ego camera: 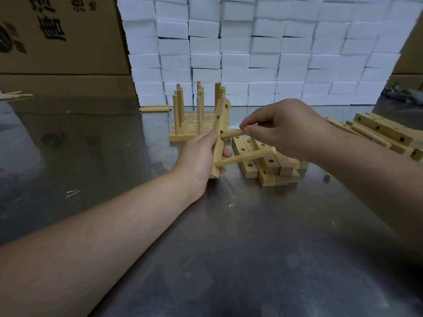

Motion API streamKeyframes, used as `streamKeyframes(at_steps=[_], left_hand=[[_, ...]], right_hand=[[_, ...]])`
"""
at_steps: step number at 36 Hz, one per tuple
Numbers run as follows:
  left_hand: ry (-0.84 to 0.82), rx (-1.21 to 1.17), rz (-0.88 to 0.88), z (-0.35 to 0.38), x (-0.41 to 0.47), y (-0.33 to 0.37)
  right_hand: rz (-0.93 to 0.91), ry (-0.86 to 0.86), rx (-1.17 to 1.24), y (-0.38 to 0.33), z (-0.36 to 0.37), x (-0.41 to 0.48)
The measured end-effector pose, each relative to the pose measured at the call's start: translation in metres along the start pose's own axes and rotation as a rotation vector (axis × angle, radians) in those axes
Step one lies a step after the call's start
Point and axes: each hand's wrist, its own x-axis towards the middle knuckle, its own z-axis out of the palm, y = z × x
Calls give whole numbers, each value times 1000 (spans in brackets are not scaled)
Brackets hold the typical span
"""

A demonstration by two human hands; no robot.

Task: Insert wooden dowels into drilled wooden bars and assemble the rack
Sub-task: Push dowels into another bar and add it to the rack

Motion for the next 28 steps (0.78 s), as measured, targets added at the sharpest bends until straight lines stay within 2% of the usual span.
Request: streamKeyframes(at_steps=[6, 28], left_hand=[[-14, 38, 19, 0, 0, -1], [-50, 77, 13, 0, 3, -2]], right_hand=[[-26, 40, -132, 1, -1, 0], [-80, 31, -184, -3, -1, -1]])
